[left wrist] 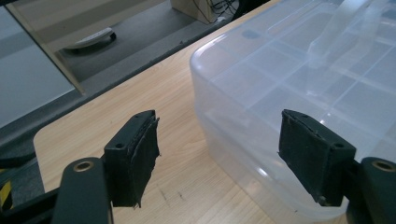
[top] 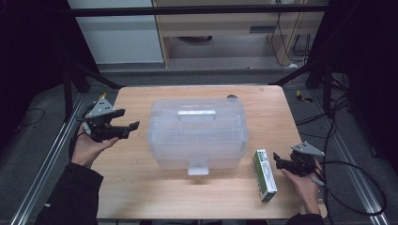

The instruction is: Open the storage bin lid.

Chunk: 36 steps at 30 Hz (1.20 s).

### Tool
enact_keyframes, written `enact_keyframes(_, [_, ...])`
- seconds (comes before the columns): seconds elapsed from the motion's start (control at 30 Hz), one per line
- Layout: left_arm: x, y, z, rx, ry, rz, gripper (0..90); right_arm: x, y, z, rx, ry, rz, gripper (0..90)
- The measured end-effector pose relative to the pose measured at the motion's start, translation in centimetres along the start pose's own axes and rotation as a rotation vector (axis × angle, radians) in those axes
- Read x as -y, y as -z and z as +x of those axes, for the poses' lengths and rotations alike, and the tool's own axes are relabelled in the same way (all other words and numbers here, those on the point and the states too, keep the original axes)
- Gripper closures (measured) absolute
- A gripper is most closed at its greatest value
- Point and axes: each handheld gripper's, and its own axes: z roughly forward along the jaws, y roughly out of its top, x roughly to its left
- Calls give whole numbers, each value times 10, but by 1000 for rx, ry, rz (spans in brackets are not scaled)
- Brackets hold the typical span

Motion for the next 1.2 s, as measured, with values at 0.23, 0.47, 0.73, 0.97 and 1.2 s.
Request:
enact_keyframes(0.23, [-16, 1, -5, 30, -69, 14, 279, 0, 0, -1, 0, -7, -3, 177])
enact_keyframes(0.47, [-30, -2, -12, 85, -119, 28, 279, 1, 0, -3, -4, -13, 1, 177])
enact_keyframes(0.73, [-43, -10, -21, 130, -191, 45, 286, 1, 0, -3, -9, -16, 3, 178])
enact_keyframes(0.97, [-53, -16, -29, 148, -236, 70, 301, 2, -1, -3, -11, -8, 6, 180])
enact_keyframes(1.2, [-67, -21, -40, 162, -291, 91, 317, 1, -1, -3, -16, -17, 11, 181])
